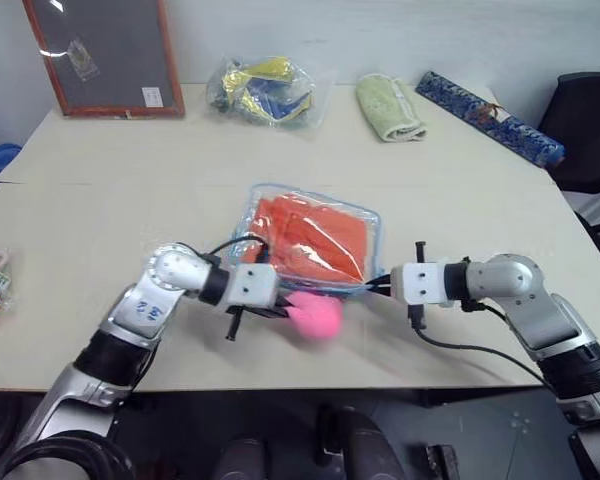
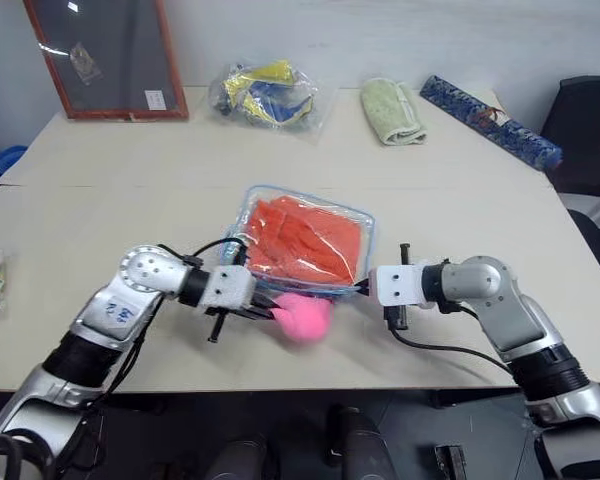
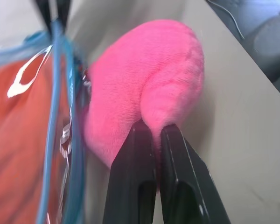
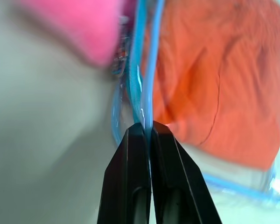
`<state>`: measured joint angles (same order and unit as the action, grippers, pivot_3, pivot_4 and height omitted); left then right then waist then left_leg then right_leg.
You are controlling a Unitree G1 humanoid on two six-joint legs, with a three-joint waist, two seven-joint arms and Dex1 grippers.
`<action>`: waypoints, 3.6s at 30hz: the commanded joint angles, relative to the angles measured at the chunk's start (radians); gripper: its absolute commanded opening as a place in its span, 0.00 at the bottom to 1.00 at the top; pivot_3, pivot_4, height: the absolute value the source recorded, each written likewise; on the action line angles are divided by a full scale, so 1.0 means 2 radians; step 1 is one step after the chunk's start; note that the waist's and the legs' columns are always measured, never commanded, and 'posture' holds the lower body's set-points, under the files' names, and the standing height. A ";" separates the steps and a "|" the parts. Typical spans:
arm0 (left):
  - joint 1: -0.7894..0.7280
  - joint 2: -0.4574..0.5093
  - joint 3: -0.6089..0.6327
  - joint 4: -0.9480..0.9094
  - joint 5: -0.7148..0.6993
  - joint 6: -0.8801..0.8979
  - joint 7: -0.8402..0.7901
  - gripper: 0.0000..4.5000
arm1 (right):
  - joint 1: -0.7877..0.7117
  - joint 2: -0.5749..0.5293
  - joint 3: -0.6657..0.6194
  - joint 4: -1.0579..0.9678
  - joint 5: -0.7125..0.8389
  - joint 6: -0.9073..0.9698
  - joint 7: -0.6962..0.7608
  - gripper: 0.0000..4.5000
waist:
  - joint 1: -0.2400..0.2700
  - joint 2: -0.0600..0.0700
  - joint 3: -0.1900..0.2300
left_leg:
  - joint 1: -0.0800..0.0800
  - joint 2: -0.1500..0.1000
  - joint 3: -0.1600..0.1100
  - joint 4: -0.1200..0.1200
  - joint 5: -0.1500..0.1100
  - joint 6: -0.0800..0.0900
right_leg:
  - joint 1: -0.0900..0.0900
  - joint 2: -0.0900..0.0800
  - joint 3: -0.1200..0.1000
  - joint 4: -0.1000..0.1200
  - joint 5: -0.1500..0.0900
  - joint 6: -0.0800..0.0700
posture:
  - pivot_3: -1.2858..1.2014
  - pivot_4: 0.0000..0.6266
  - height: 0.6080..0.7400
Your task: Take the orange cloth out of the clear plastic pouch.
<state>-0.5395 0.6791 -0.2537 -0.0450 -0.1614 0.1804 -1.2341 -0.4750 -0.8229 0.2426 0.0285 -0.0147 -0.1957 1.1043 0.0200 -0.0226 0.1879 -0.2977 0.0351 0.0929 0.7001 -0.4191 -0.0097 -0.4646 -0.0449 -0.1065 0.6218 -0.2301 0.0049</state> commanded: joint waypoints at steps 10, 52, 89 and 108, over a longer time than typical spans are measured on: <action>0.096 0.133 0.242 -0.016 -0.119 0.200 0.052 0.00 | 0.075 -0.079 -0.082 -0.041 0.073 -0.073 0.051 0.01 | 0.000 0.001 0.000 | 0.000 0.001 0.000 0.000 0.000 0.000 | 0.000 0.000 0.000 -0.001 0.000 0.000 | 0.52 0.24 1.00; 0.115 0.105 0.195 0.013 -0.177 0.247 0.048 1.00 | 0.137 -0.024 -0.086 -0.143 0.052 0.059 -0.050 0.96 | 0.002 0.001 0.001 | 0.000 0.000 0.001 -0.001 -0.001 -0.001 | -0.001 0.000 0.000 -0.001 -0.001 -0.001 | 0.52 0.24 1.00; 0.068 0.154 0.260 0.182 -0.152 0.196 0.063 0.01 | 0.134 -0.072 -0.108 -0.055 0.034 -0.037 -0.012 0.00 | 0.000 0.001 0.001 | 0.000 0.000 0.001 -0.001 -0.001 -0.001 | -0.001 0.000 0.000 0.000 -0.001 -0.001 | 0.52 0.24 1.00; 0.075 0.127 0.286 0.181 -0.174 0.261 0.122 0.76 | 0.196 -0.044 -0.181 -0.209 0.181 0.170 -0.051 0.97 | 0.001 0.001 0.001 | 0.001 0.001 0.001 -0.001 -0.001 -0.001 | -0.001 0.000 0.000 0.000 -0.001 -0.001 | 0.52 0.24 1.00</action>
<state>-0.3593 0.9139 0.2654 0.2804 -0.5066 0.6997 -1.0186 -0.0896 -0.9172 -0.0694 -0.3209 0.2831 0.0936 1.0169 0.0215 -0.0207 0.1891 -0.2967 0.0364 0.0939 0.6990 -0.4203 -0.0125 -0.4660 -0.0456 -0.1073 0.6211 -0.2319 0.0021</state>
